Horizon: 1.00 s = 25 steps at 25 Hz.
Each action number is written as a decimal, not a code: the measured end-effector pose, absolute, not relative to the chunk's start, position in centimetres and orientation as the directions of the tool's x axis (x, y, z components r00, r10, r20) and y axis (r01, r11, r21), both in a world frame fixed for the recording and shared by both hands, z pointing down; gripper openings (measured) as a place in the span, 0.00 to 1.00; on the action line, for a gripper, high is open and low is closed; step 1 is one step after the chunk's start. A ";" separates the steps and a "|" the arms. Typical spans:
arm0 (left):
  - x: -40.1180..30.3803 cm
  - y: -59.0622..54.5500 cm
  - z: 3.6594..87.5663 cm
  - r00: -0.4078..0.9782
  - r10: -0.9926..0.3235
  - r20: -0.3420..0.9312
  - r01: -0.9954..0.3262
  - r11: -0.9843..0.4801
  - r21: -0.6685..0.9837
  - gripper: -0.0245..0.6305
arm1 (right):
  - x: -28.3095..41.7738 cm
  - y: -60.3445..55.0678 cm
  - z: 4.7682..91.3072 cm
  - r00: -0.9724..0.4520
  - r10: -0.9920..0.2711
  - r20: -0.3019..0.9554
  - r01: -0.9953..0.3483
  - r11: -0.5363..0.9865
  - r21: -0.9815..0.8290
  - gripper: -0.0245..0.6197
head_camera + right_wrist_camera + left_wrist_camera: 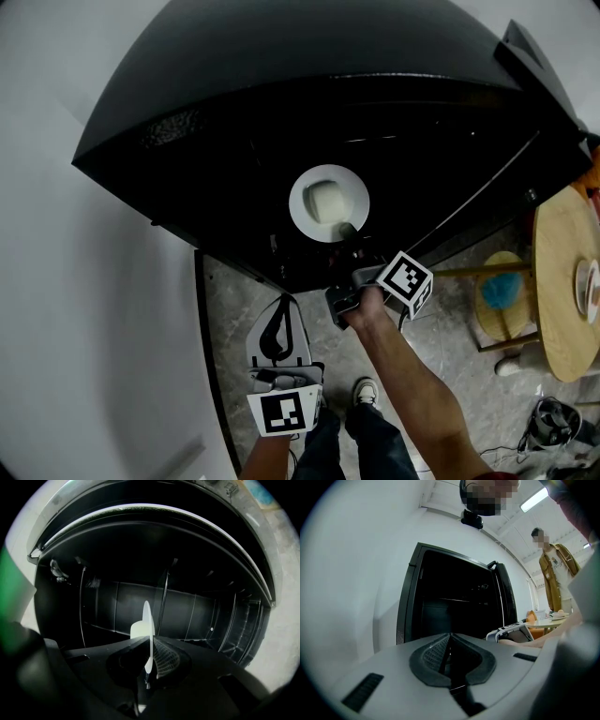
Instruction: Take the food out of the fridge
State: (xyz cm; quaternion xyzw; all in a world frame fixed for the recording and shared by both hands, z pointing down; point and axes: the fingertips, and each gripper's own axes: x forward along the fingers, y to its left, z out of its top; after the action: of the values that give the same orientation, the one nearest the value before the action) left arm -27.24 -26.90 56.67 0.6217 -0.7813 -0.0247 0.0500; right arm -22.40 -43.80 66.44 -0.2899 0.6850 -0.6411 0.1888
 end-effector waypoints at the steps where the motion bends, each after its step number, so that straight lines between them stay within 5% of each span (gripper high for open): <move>1: -27.2 -26.9 56.6 -0.222 -0.974 0.047 -0.969 0.226 0.101 0.06 | -22.4 -43.8 66.4 -0.761 -0.638 0.114 -0.156 0.011 -0.988 0.08; 25: -26.2 -26.5 53.9 -0.221 -0.975 0.009 -0.971 0.221 0.092 0.06 | -21.0 -41.6 63.5 -0.782 -0.618 0.074 -0.127 0.043 -0.991 0.08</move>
State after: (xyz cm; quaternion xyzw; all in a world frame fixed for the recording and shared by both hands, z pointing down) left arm -26.23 -26.50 53.92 0.6233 -0.7806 -0.0331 0.0321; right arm -21.00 -41.62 63.52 -0.2678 0.6959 -0.6379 0.1924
